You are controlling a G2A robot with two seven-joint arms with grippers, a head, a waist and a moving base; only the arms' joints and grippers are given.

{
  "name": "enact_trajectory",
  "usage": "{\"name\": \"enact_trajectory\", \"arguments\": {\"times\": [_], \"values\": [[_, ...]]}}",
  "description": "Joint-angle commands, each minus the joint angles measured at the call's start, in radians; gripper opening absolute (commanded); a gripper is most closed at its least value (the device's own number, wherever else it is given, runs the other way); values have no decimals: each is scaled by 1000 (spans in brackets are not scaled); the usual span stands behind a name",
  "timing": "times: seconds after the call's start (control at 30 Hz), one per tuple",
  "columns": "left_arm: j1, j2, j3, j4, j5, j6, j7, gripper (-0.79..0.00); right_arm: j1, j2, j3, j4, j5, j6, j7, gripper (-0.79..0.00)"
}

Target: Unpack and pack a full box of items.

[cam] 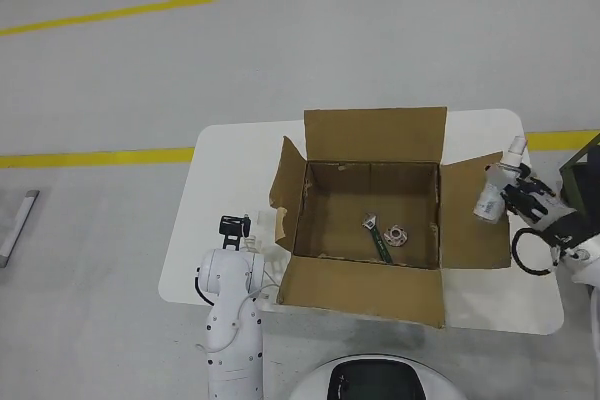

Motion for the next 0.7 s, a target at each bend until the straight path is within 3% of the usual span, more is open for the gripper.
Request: {"name": "enact_trajectory", "arguments": {"times": [0.0,0.13,0.3,0.47,0.67], "values": [[0,0,0,0,0,0,0,0,-26,6,49,-38,-14,-25,15,-785],[0,0,0,0,0,0,0,0,-87,19,133,-71,-146,43,108,-785],[0,0,0,0,0,0,0,0,-121,39,142,-111,-372,107,296,-785],[0,0,0,0,0,0,0,0,-94,57,65,-75,-583,118,487,-785],[0,0,0,0,0,0,0,0,-9,73,-93,68,-747,43,641,-785]]}}
